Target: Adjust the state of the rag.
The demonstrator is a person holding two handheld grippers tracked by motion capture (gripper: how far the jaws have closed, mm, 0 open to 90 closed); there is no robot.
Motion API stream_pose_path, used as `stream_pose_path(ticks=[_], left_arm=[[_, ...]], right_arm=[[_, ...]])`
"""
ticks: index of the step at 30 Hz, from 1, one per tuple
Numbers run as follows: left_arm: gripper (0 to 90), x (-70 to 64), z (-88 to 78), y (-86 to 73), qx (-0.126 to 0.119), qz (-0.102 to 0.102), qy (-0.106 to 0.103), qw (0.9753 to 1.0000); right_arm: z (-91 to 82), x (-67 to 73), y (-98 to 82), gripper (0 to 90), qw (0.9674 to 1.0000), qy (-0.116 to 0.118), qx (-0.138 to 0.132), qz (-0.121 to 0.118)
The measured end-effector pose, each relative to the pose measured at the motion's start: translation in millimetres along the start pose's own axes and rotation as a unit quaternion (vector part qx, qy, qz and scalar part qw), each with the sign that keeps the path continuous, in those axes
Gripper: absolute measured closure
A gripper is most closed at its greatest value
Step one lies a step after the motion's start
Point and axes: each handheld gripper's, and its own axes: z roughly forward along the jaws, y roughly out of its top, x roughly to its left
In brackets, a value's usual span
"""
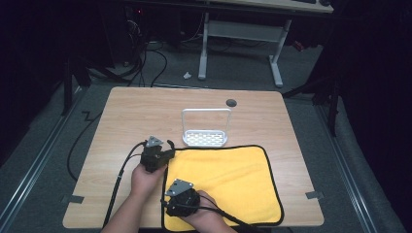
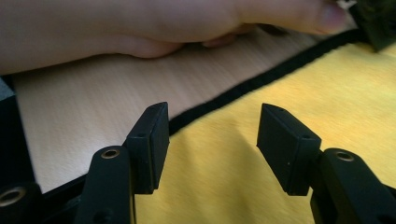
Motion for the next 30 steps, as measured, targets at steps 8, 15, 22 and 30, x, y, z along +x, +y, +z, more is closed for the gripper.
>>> stream_pose_path(ticks=[8,15,22,30], left_arm=[[82.1,-0.2,0.1,-0.1,-0.001,0.0,0.0,1.0],[82.2,0.1,-0.5,-0.1,-0.002,-0.001,0.0,1.0],[82.2,1.2,-1.0,-0.4,-0.006,-0.007,-0.003,1.0],[82.3,1.7,-3.3,-1.3,-0.018,-0.007,-0.008,0.9998]], right_arm=[[6.4,7.6,-1.8,49.8,0.9999,0.01,0.01,-0.006],[2.2,3.4,-4.8,70.6,0.9998,-0.012,0.008,-0.013],[-5.9,0.8,-4.7,80.5,0.9995,-0.026,-0.008,-0.015],[-18.2,-1.2,-1.0,80.9,0.9988,-0.037,-0.028,-0.014]])
